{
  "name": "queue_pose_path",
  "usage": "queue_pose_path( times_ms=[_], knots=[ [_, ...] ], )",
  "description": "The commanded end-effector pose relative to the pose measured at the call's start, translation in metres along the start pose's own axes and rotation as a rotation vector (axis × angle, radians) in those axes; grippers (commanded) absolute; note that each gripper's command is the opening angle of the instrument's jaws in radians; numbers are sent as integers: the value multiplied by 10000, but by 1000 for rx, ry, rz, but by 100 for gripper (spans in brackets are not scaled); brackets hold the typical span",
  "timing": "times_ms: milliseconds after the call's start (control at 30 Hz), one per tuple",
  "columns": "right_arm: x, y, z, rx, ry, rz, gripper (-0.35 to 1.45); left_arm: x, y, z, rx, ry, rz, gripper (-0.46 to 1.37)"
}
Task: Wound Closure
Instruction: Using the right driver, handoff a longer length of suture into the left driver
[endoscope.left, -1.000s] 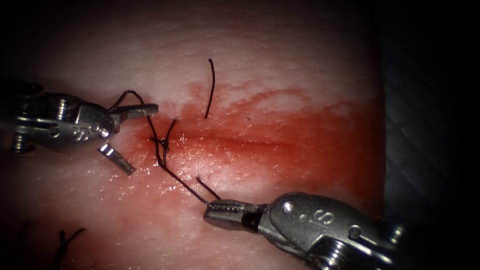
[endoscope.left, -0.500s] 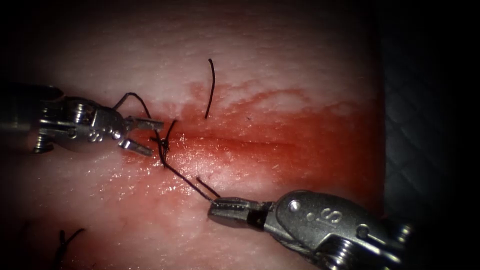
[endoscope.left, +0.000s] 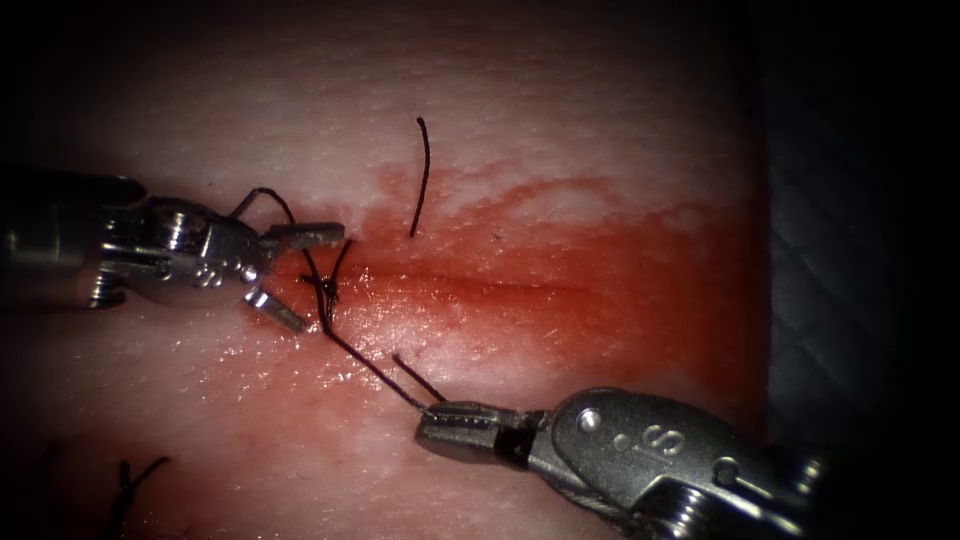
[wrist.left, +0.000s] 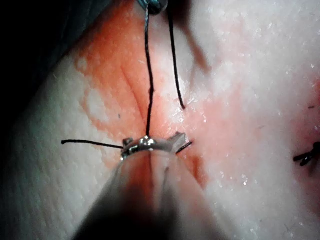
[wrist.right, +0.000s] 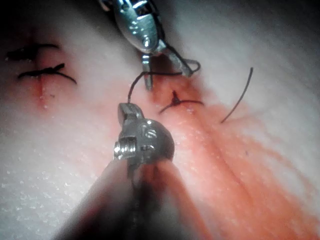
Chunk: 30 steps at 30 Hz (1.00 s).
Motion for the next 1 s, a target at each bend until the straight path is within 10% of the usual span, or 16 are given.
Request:
queue_pose_path(
  times_ms=[33, 233, 333, 1000],
  knots=[
    [0, 0, 0, -1, 0, 1, -35, 0, 0, 1, 1, 3, 0, 70],
    [-3, 1, 2, -1, 4, -1, -35, 1, -1, 3, -4, 9, 0, 55],
    [-4, 0, 1, -1, 4, -1, -35, -3, -2, -2, -10, 13, 5, -35],
    [-7, 4, 5, 0, 62, -19, -35, -7, -5, -37, 19, 25, -14, -35]
  ],
)
